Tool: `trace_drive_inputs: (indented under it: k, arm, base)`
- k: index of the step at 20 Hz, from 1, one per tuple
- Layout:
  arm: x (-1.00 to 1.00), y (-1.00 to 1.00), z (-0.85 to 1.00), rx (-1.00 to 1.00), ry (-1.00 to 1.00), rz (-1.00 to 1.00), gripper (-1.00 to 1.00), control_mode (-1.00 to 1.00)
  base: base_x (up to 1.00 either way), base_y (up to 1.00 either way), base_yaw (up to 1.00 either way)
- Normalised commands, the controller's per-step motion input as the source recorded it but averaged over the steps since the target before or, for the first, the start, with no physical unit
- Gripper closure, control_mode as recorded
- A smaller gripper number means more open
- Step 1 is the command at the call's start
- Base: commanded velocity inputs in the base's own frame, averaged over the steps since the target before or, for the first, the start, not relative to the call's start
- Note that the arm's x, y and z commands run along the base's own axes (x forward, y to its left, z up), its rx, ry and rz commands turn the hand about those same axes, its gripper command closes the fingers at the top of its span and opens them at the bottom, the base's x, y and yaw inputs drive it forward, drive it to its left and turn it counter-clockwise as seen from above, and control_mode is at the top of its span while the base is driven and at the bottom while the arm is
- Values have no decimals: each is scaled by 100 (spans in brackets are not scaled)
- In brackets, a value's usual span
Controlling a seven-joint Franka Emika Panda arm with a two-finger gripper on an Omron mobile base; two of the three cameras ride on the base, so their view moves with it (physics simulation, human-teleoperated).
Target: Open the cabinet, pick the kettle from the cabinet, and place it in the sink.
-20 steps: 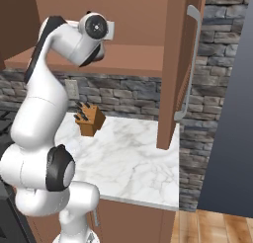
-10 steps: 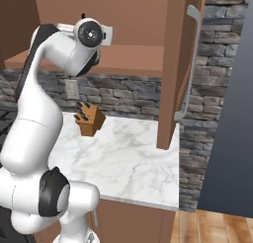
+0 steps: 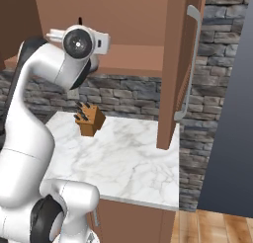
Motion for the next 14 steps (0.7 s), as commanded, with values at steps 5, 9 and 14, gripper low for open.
trace_drive_inputs:
  k: [5,9,14]
  arm:
    - [-68,-9,-5,0,0,-8,100,-100]
    - [-73,-8,-11,0,-1,-7,100,-100]
    - [-73,-2,-17,0,-2,-2,100,-100]
  base:
    - [0,0,0]
    - [0,0,0]
    - [0,0,0]
